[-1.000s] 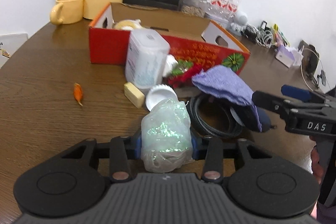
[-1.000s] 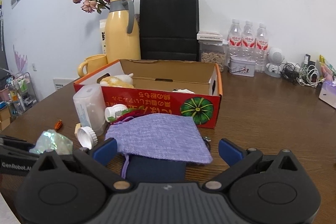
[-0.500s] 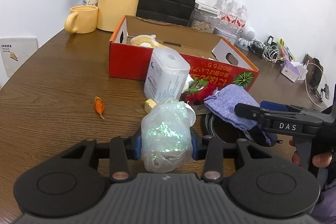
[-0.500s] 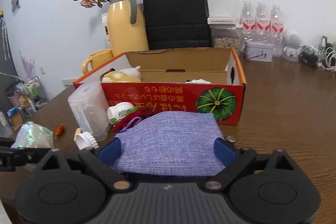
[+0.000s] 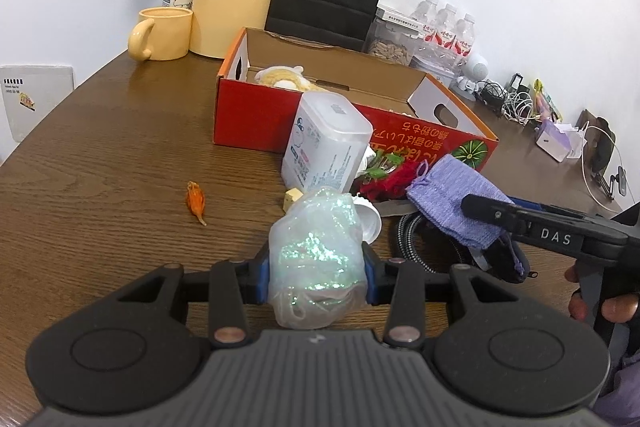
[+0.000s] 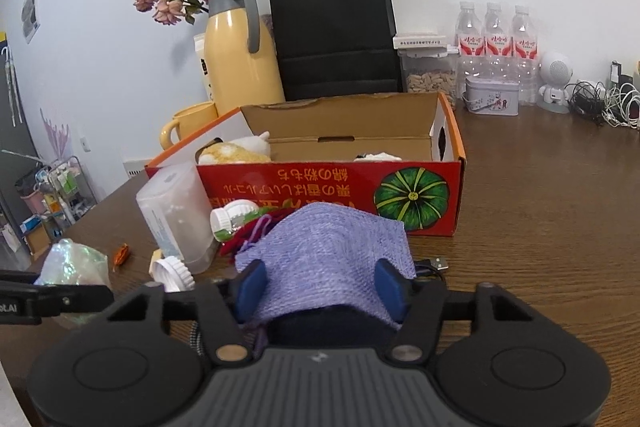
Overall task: Organize objects
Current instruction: 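Grasp the purple cloth pouch with the right gripper while the left gripper holds the plastic bag, then lower bag and pouch into the box and open both grippers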
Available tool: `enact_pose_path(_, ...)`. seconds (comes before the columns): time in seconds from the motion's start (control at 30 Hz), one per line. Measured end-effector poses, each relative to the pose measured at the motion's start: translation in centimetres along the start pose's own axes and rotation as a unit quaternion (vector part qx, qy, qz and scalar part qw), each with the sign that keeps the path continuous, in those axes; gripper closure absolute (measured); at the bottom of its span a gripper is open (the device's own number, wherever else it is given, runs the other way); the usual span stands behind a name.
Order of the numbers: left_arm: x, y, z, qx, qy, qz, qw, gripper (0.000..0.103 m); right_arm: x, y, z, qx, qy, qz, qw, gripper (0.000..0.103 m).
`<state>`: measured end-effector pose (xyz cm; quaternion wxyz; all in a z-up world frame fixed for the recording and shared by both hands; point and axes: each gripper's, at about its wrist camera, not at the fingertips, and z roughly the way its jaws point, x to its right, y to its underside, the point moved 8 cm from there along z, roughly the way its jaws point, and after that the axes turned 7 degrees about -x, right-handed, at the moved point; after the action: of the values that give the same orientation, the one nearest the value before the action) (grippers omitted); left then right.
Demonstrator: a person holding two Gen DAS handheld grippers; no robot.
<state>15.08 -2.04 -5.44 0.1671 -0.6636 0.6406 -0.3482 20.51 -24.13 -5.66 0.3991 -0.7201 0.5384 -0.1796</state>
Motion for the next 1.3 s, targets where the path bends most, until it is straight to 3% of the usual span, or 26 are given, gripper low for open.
enact_pose_path(0.2, -0.2, 0.0, -0.2, 0.002, 0.001, -0.001, 1.0000, 0.061, -0.3, -0.3, -0.8, 0.010, -0.012, 0.001, 1.000, 0.073)
enact_pose_path(0.47, -0.1, -0.3, -0.7, 0.008, 0.004, 0.002, 1.0000, 0.061, -1.0, -0.9, -2.5, 0.032, -0.026, 0.001, 0.999, 0.090)
enact_pose_path(0.87, 0.2, -2.7, -2.3, 0.045, 0.007, 0.015, 0.9989, 0.061, -1.3, -3.3, -5.6, 0.080, -0.030, -0.005, 0.996, 0.093)
enact_pose_path(1.3, 1.5, -10.8, -1.4, 0.098, 0.011, 0.031, 0.9947, 0.061, -1.2, -9.0, -4.3, 0.121, -0.012, -0.015, 0.992, 0.093)
